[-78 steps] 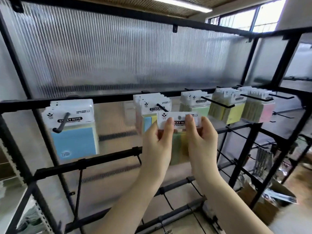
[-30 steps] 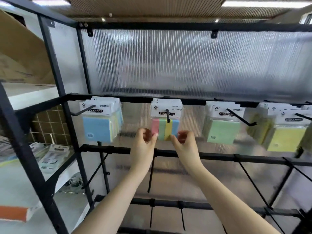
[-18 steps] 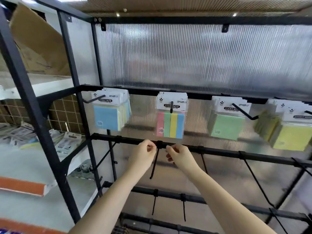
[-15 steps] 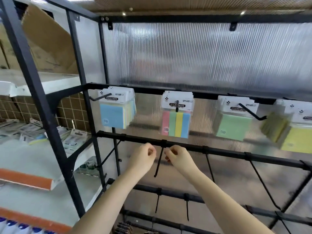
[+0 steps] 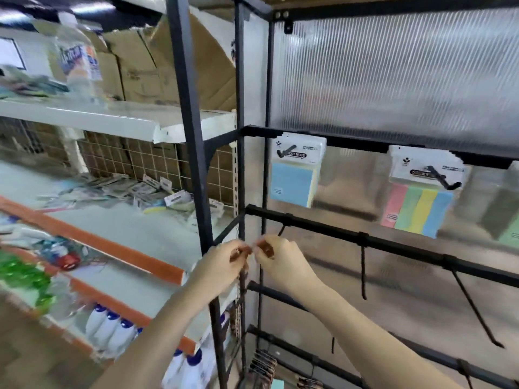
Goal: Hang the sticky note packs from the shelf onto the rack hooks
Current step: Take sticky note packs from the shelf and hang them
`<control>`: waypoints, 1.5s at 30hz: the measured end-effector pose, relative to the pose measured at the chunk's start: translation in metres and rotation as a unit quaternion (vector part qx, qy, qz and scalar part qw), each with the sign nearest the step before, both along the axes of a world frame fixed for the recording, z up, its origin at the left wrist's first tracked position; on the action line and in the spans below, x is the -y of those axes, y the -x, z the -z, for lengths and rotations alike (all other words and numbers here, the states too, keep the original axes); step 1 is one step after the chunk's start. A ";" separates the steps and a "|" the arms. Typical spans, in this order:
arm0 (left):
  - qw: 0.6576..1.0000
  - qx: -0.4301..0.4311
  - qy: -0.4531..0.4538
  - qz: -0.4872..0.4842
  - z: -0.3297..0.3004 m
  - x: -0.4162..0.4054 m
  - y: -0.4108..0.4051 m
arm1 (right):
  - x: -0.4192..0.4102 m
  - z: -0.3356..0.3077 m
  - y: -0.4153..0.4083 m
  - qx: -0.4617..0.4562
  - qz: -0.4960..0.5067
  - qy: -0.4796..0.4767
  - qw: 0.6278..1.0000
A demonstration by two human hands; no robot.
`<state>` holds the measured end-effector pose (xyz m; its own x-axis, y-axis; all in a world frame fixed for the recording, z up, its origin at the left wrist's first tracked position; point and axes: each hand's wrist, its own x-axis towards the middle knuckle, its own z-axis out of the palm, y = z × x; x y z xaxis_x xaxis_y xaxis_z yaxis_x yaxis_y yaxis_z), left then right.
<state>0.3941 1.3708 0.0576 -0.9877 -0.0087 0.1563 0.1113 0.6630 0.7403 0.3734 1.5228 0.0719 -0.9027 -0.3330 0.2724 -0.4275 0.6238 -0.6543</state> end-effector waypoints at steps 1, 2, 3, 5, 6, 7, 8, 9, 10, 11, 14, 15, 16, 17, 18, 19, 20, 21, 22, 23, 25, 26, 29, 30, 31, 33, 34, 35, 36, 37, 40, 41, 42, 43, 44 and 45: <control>1.000 -0.003 0.012 0.005 -0.002 0.016 -0.004 | 0.018 -0.001 -0.002 -0.005 -0.017 0.002 1.000; 1.000 -0.004 0.017 0.006 -0.004 0.033 -0.007 | 0.036 -0.001 -0.005 -0.010 -0.031 0.005 0.999; 1.000 -0.004 0.023 0.001 -0.005 0.050 -0.009 | 0.054 -0.002 -0.007 -0.015 -0.044 0.006 0.999; 0.999 0.000 0.036 -0.015 -0.007 0.088 -0.012 | 0.089 -0.002 -0.011 -0.021 -0.060 0.006 0.998; 0.999 0.004 0.036 -0.022 -0.007 0.107 -0.012 | 0.106 -0.002 -0.012 -0.024 -0.069 0.007 0.997; 0.999 0.010 0.035 -0.025 -0.007 0.127 -0.013 | 0.122 -0.002 -0.011 -0.028 -0.077 0.007 0.997; 0.999 0.016 0.033 -0.027 -0.006 0.146 -0.014 | 0.140 -0.003 -0.010 -0.028 -0.082 0.004 0.996; 0.999 0.021 0.034 -0.031 -0.005 0.166 -0.015 | 0.157 -0.002 -0.008 -0.026 -0.083 -0.001 0.996; 0.998 0.023 0.033 -0.037 -0.003 0.185 -0.016 | 0.174 -0.002 -0.006 -0.023 -0.083 -0.006 0.996; 0.998 0.026 0.030 -0.045 -0.001 0.204 -0.018 | 0.190 -0.001 -0.003 -0.020 -0.084 -0.012 0.996; 0.996 0.031 0.041 -0.075 0.007 0.256 -0.026 | 0.238 0.005 0.006 -0.014 -0.089 -0.029 0.996; 0.995 0.034 0.044 -0.084 0.010 0.272 -0.029 | 0.253 0.008 0.009 -0.014 -0.091 -0.036 0.995; 0.994 0.039 0.042 -0.092 0.013 0.286 -0.031 | 0.267 0.010 0.012 -0.013 -0.092 -0.044 0.995; 0.993 0.043 0.041 -0.102 0.015 0.300 -0.033 | 0.282 0.013 0.015 -0.013 -0.093 -0.053 0.994; 0.992 0.043 0.044 -0.113 0.018 0.312 -0.035 | 0.296 0.016 0.018 -0.011 -0.095 -0.060 0.994; 0.990 0.044 0.049 -0.123 0.020 0.324 -0.037 | 0.311 0.018 0.021 -0.010 -0.095 -0.067 0.993; 0.989 0.046 0.049 -0.131 0.022 0.334 -0.038 | 0.325 0.020 0.024 -0.006 -0.096 -0.072 0.993; 0.988 0.048 0.042 -0.137 0.024 0.344 -0.040 | 0.340 0.023 0.026 -0.001 -0.097 -0.074 0.992; 0.988 0.048 0.032 -0.142 0.026 0.353 -0.041 | 0.353 0.025 0.028 0.004 -0.100 -0.074 0.992; 0.987 0.050 0.027 -0.148 0.028 0.361 -0.040 | 0.366 0.028 0.030 0.008 -0.104 -0.073 0.992; 0.985 0.059 0.027 -0.160 0.031 0.377 -0.037 | 0.391 0.035 0.034 0.011 -0.111 -0.077 0.991; 0.983 0.062 0.025 -0.168 0.033 0.385 -0.034 | 0.402 0.038 0.037 0.010 -0.112 -0.079 0.990; 0.978 0.070 0.006 -0.196 0.042 0.409 -0.023 | 0.434 0.051 0.046 0.009 -0.121 -0.089 0.989; 0.976 0.074 0.000 -0.204 0.045 0.417 -0.019 | 0.444 0.055 0.051 0.011 -0.123 -0.092 0.988; 0.974 0.078 -0.005 -0.212 0.049 0.427 -0.013 | 0.454 0.058 0.057 0.015 -0.125 -0.094 0.988; 0.969 0.083 -0.013 -0.231 0.055 0.448 0.000 | 0.476 0.063 0.072 0.023 -0.127 -0.086 0.988; 0.967 0.083 -0.015 -0.240 0.058 0.459 0.009 | 0.488 0.065 0.080 0.026 -0.130 -0.081 0.988; 0.966 0.082 -0.011 -0.247 0.061 0.470 0.018 | 0.499 0.067 0.089 0.029 -0.133 -0.079 0.987; 0.965 0.079 -0.004 -0.250 0.063 0.480 0.027 | 0.510 0.068 0.098 0.034 -0.136 -0.077 0.987; 0.965 0.077 0.004 -0.252 0.065 0.489 0.037 | 0.520 0.069 0.108 0.040 -0.137 -0.076 0.987; 0.964 0.068 0.029 -0.256 0.066 0.514 0.070 | 0.547 0.072 0.141 0.056 -0.130 -0.070 0.987; 0.963 0.066 0.035 -0.257 0.065 0.522 0.080 | 0.554 0.073 0.151 0.063 -0.126 -0.067 0.988; 0.963 0.067 0.039 -0.257 0.065 0.529 0.090 | 0.561 0.074 0.161 0.069 -0.120 -0.063 0.988; 0.962 0.070 0.044 -0.259 0.064 0.537 0.099 | 0.568 0.076 0.170 0.075 -0.116 -0.059 0.989; 0.961 0.077 0.050 -0.262 0.063 0.544 0.108 | 0.575 0.078 0.179 0.078 -0.115 -0.056 0.989; 0.959 0.082 0.058 -0.265 0.063 0.552 0.115 | 0.583 0.080 0.186 0.082 -0.115 -0.054 0.989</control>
